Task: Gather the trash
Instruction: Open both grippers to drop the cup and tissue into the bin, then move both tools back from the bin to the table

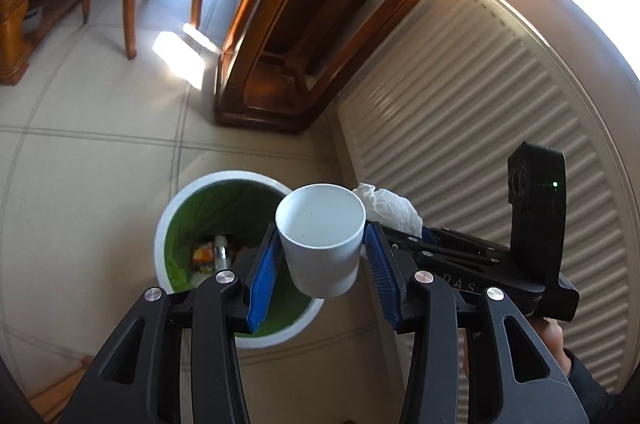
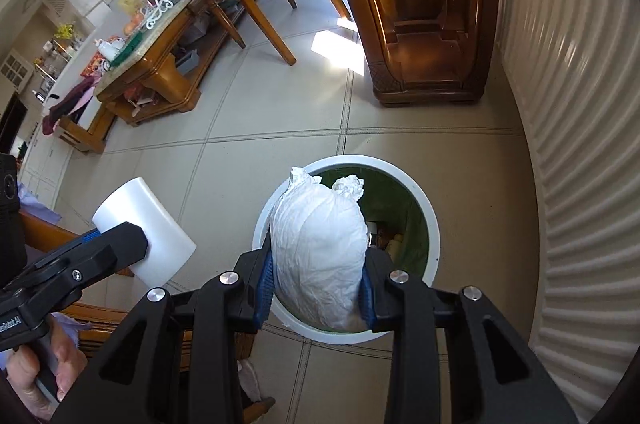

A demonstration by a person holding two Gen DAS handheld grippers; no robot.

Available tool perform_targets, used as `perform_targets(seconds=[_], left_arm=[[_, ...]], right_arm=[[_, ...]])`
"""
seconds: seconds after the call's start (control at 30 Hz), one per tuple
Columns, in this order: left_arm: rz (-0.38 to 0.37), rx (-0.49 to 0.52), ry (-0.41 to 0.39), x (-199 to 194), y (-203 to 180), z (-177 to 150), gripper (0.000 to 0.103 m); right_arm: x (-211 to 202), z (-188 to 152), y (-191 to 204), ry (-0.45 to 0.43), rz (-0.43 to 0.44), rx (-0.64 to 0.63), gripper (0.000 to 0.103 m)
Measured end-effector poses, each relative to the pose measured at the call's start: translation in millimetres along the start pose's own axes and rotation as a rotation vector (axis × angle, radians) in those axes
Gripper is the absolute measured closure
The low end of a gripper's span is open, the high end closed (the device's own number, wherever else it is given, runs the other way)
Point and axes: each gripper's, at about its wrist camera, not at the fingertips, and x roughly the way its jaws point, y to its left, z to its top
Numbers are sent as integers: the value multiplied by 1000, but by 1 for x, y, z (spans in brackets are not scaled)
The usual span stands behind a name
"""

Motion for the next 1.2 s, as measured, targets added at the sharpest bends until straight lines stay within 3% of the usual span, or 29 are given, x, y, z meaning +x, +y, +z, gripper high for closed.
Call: perform_targets(seconds=[0.13, 0.33, 0.57, 0.73, 0.87, 1.03, 1.2], left_arm=[[24, 13, 9, 7, 4, 7, 45], [15, 0, -47, -25, 0, 16, 35], [-12, -7, -190, -108, -37, 17, 32], [27, 3, -389, -231, -90, 1, 14], [83, 22, -579, -357, -117, -33, 5], [264, -50, -703, -505, -106, -89, 5], [494, -170, -817, -639, -67, -174, 5]], right_arm=[[15, 2, 0, 26, -14, 5, 60], [13, 6, 5, -15, -7, 19, 26], [-29, 12, 30, -102, -2, 5, 24], [-91, 26, 91, -219, 60, -88, 25], [-149, 30, 175, -306, 149, -223, 25], [-213, 13, 300, -358, 321, -389, 25], [-252, -19, 431, -344, 473, -565, 25]])
